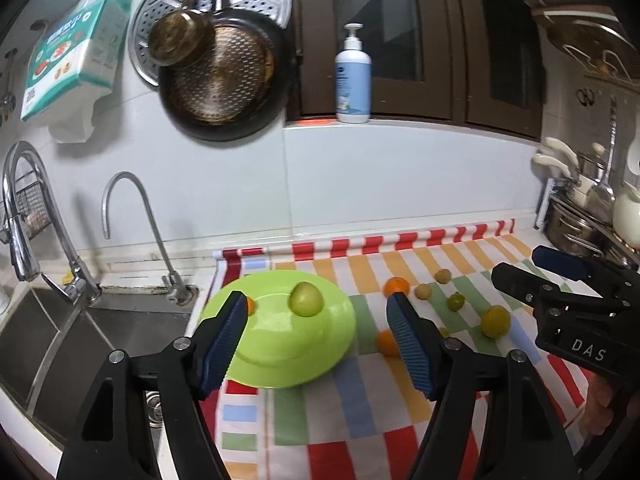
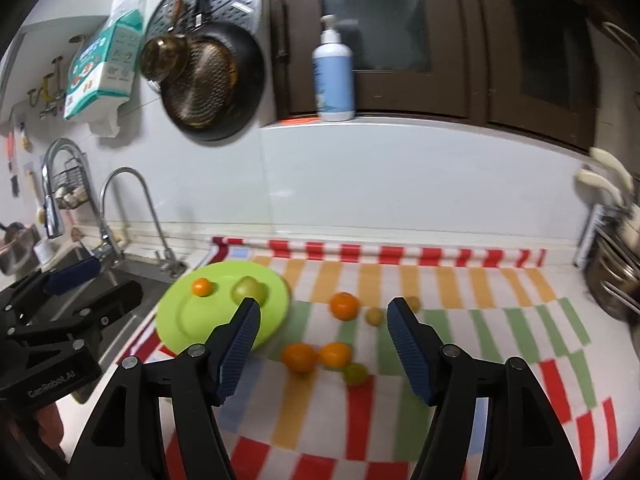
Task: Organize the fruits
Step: 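Lift both tools off the plate and move back toward the fruits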
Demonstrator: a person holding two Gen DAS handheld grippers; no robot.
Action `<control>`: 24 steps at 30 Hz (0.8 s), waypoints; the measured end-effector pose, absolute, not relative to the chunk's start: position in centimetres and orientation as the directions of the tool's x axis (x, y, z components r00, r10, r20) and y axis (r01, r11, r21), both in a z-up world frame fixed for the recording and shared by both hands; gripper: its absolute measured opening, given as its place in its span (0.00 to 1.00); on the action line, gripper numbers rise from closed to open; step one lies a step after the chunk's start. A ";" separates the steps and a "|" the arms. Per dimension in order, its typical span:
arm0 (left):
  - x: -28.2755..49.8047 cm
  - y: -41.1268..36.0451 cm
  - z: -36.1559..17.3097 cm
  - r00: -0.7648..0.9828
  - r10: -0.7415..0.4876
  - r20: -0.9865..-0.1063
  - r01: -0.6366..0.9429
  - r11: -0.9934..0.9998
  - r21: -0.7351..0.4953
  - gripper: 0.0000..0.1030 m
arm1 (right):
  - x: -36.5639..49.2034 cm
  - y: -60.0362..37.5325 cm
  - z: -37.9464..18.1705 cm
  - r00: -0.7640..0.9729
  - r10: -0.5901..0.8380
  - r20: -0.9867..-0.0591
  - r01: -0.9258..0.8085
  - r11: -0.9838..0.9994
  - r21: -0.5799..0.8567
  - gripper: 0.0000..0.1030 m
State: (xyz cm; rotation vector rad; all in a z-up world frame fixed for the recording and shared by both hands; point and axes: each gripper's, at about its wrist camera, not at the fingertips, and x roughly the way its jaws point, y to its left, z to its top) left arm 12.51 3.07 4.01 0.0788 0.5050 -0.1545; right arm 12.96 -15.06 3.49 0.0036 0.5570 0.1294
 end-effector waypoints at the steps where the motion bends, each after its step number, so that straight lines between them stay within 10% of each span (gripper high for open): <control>1: 12.2 2.6 3.8 0.864 -0.133 -0.485 0.175 0.984 0.041 0.70 | 12.5 -15.5 3.4 0.840 0.120 -0.529 -0.115 0.992 0.042 0.65; 24: 15.5 -3.0 -3.6 0.792 -0.169 -0.587 0.238 0.970 0.043 0.70 | 12.5 -22.9 -3.0 0.787 -0.045 -0.616 0.112 0.991 0.071 0.65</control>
